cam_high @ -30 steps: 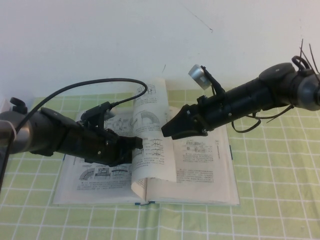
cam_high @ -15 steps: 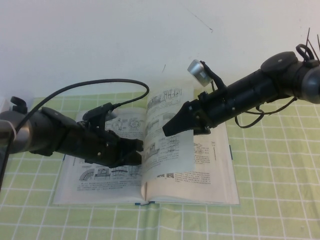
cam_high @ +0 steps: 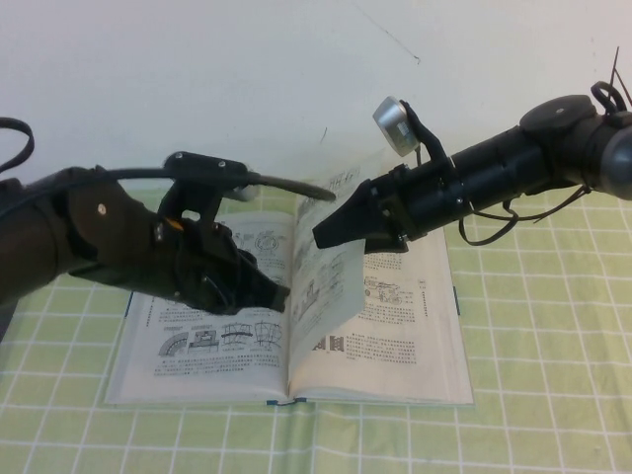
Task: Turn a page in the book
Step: Open the closed book
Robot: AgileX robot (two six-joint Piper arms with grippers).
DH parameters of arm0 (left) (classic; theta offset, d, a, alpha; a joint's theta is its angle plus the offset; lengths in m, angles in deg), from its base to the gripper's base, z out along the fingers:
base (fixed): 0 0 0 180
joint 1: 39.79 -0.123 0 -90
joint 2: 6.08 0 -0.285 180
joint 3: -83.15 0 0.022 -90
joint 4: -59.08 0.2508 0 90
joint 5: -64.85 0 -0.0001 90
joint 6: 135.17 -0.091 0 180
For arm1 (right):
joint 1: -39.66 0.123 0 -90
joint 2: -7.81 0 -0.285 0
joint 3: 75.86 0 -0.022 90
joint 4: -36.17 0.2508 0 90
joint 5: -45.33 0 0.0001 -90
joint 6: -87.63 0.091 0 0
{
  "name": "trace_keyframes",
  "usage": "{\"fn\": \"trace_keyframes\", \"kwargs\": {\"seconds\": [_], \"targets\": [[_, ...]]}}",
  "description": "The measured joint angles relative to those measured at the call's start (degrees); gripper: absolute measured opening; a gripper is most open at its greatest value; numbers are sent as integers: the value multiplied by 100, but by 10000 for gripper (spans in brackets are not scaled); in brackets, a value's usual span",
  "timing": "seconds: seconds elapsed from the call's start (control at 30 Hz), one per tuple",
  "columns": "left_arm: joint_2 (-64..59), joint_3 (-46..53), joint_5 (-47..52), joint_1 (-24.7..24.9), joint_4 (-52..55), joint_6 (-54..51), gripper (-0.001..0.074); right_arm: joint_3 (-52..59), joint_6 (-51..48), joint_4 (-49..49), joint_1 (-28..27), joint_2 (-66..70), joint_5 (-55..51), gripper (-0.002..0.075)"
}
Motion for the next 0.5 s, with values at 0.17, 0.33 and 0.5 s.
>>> {"fn": "trace_keyframes", "kwargs": {"seconds": [0.17,0.33,0.5], "targets": [[860,669,-225,625,639,579,-4,0,0,81,0,0,0,406],[1325,1295,-622,1368,727,634,-4,0,0,94,0,0,0,406],[1317,1560,-1425,2162,838,647,-4,0,84,103,0,0,0,405]]}}
